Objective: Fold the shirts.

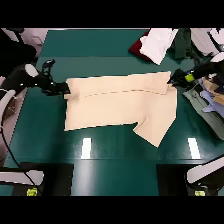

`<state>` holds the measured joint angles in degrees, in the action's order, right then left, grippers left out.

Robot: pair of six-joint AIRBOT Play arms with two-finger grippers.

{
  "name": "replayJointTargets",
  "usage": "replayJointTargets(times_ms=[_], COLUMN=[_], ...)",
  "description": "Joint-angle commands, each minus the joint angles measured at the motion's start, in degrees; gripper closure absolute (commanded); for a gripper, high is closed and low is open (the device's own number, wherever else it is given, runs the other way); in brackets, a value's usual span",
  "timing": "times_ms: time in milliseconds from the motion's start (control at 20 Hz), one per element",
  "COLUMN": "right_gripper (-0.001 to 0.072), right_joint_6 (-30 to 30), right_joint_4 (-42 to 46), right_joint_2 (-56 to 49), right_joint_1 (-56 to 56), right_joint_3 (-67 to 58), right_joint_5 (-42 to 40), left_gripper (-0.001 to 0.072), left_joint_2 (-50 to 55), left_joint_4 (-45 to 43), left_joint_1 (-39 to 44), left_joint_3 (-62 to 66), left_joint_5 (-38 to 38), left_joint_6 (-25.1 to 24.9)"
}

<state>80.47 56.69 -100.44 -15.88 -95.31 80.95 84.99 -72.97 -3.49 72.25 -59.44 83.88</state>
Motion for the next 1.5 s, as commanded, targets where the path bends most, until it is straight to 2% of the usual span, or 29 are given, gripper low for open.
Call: replayJointTargets(times_ms=[0, 100, 200, 250, 350, 500, 800, 1000, 1100, 1250, 1450], right_gripper=[0.0226, 0.0214, 0.0213, 0.0214, 0.0216, 0.0218, 0.0219, 0.0219, 0.0219, 0.0219, 0.022], right_joint_6=[-0.2, -2.1, -4.28, -5.9, -9.88, -15.34, -18.51, -18.56, -18.56, -18.56, -18.56], right_joint_4=[-0.13, -0.17, -0.72, -2.95, -9.31, -16.33, -16.65, -16.2, -16.17, -15.96, -16.0], right_joint_2=[8.66, 13.81, 18.1, 19.76, 21.53, 21.64, 22.86, 26.43, 26.86, 26.84, 26.84], right_joint_1=[-5.33, -8.33, -10.99, -12.61, -16.31, -20.85, -24.26, -24.26, -24.26, -24.33, -24.3], right_joint_3=[6.49, 14.4, 23.19, 27.56, 34.84, 42.03, 46.49, 46.42, 46.42, 46.42, 46.42], right_joint_5=[0.81, 1.33, 0.63, -0.26, -0.72, 1.66, 4.39, 0.94, 0.72, 0.72, -0.02], left_gripper=[0.0015, 0.0015, 0.0015, 0.0016, 0.0087, 0.0086, 0.0086, 0.0087, 0.0088, 0.0088, 0.0088], left_joint_2=[-4.28, -6.82, -9.14, -10.34, -11.67, -11.72, -11.72, -11.72, -11.72, -11.74, -11.74], left_joint_4=[-0.26, -0.24, 2.69, 7.52, 15.69, 23.34, 20.94, 18.64, 20.28, 24.26, 23.43], left_joint_1=[-6.1, -8.5, -8.94, -8.94, -8.94, -8.94, -8.92, -7.04, -6.95, -9.84, -14.91], left_joint_3=[0.0, -1.44, -6.8, -10.95, -19.47, -28.24, -30.18, -30.18, -30.16, -30.1, -30.1], left_joint_5=[-6.01, -13.62, -17.22, -17.2, -15.74, -14.47, -5.9, -6.71, -8.94, -11.1, -12.72], left_joint_6=[1.38, 1.09, 0.31, -1.88, -5.44, -10.58, -11.91, -11.74, -11.87, -13.46, -14.49])
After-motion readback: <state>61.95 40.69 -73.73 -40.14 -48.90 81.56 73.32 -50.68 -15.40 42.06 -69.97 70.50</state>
